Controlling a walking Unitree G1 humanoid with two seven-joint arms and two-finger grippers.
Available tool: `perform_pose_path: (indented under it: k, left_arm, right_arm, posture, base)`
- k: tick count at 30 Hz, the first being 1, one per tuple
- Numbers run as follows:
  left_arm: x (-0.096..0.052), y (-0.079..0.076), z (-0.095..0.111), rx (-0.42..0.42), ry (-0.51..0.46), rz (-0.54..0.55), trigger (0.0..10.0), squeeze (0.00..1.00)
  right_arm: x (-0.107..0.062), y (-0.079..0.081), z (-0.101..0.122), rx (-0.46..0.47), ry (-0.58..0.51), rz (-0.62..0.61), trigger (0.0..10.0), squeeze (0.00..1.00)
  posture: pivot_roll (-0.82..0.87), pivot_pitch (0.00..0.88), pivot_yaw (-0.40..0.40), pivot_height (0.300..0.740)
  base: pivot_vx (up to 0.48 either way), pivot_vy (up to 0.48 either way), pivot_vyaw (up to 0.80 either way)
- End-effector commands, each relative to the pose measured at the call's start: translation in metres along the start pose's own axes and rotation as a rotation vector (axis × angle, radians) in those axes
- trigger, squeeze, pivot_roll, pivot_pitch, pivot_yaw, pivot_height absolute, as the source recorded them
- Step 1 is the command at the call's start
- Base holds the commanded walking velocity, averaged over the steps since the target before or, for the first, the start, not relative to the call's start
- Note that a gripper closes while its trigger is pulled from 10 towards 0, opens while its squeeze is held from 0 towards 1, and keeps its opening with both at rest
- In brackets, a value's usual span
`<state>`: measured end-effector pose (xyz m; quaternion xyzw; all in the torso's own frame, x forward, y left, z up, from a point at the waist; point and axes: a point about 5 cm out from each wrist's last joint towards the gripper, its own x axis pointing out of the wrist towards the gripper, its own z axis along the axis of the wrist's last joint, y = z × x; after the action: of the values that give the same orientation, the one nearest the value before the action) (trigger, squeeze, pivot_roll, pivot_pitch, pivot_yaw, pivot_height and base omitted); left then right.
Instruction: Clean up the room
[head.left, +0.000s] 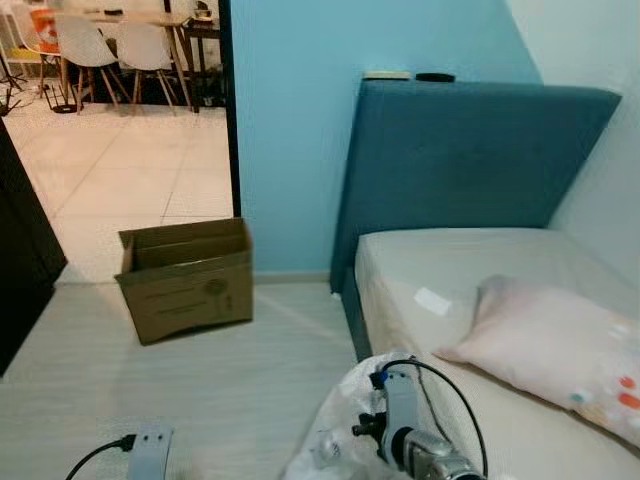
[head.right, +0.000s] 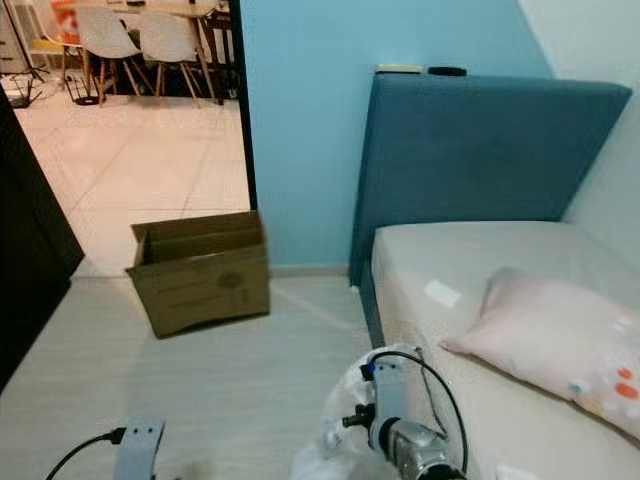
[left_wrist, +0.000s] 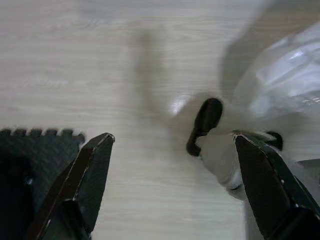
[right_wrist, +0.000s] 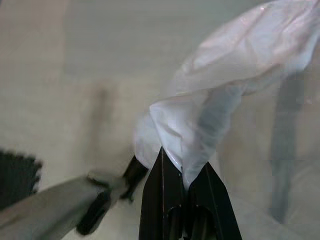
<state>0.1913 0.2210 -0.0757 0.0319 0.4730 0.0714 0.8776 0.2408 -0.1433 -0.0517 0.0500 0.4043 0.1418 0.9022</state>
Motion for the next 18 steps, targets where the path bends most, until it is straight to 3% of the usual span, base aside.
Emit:
perform_pose_path:
  k: [1, 15, 18]
  left_arm:
    - [0.0, -0.003, -0.001, -0.009, 0.009, -0.011, 10.0, 0.0]
    - [0.0, -0.004, -0.002, -0.017, 0.017, -0.028, 10.0, 0.0]
    - [0.0, -0.004, -0.002, -0.009, 0.021, -0.032, 10.0, 0.0]
  right_arm:
    - [-0.001, -0.003, -0.003, 0.003, 0.014, -0.015, 10.0, 0.0]
    - [0.0, -0.001, 0.005, 0.015, -0.042, -0.005, 10.0, 0.0]
    - [0.002, 0.0, 0.018, 0.015, -0.092, -0.002, 10.0, 0.0]
  posture:
    - [-0.01, 0.0, -0.092, 0.74]
    - [-0.01, 0.0, -0.093, 0.74]
    - [-0.01, 0.0, -0.091, 0.74]
  base:
    - [0.0, 0.0, 0.76]
    - [0.0, 0.0, 0.75]
    - [0.296, 0.0, 0.0]
